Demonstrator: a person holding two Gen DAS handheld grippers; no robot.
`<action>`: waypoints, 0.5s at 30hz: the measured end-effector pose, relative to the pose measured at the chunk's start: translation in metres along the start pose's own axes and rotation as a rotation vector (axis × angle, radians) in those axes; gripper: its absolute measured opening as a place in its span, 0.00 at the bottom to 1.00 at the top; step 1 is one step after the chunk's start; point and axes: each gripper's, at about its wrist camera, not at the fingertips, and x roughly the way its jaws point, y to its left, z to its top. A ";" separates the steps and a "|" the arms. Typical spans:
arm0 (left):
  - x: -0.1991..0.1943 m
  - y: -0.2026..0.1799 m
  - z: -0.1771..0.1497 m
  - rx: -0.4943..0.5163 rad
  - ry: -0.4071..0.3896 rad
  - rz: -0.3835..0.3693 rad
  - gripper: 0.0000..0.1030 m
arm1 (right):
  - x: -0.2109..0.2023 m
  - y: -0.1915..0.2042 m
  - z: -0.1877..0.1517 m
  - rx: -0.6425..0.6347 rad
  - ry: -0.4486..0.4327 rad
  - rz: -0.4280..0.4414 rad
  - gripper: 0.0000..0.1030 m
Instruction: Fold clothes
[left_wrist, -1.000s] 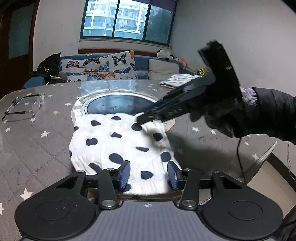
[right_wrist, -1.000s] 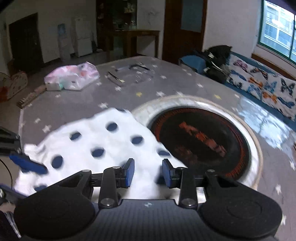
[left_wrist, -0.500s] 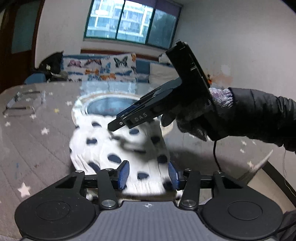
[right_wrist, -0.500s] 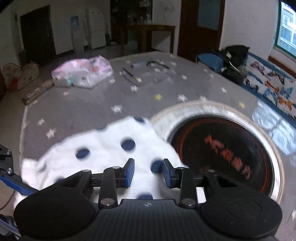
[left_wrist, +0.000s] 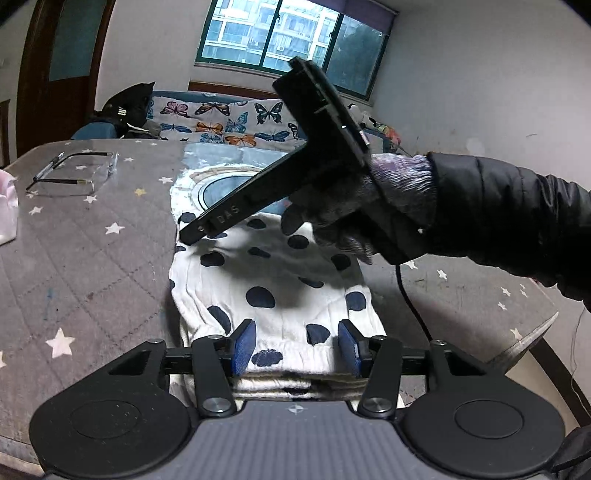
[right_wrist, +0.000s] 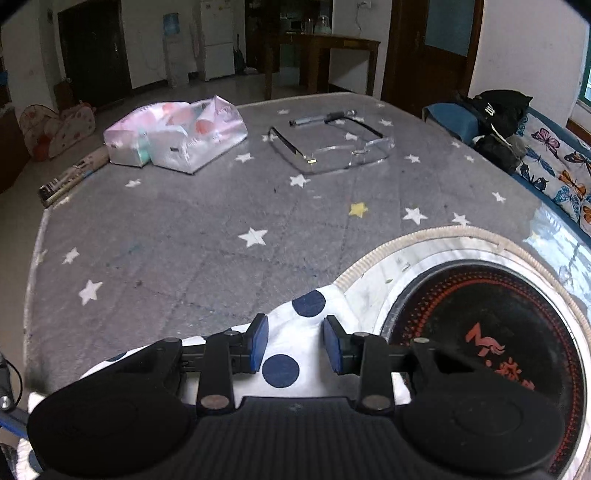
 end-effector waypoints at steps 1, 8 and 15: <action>-0.002 0.000 0.000 -0.001 -0.005 0.003 0.51 | -0.001 0.000 0.000 0.002 -0.004 0.000 0.32; -0.020 0.001 -0.003 -0.007 -0.036 0.025 0.57 | -0.026 -0.017 -0.002 0.044 -0.033 -0.026 0.39; -0.038 0.008 -0.015 -0.045 -0.022 0.083 0.71 | -0.044 -0.054 -0.024 0.150 -0.015 -0.064 0.43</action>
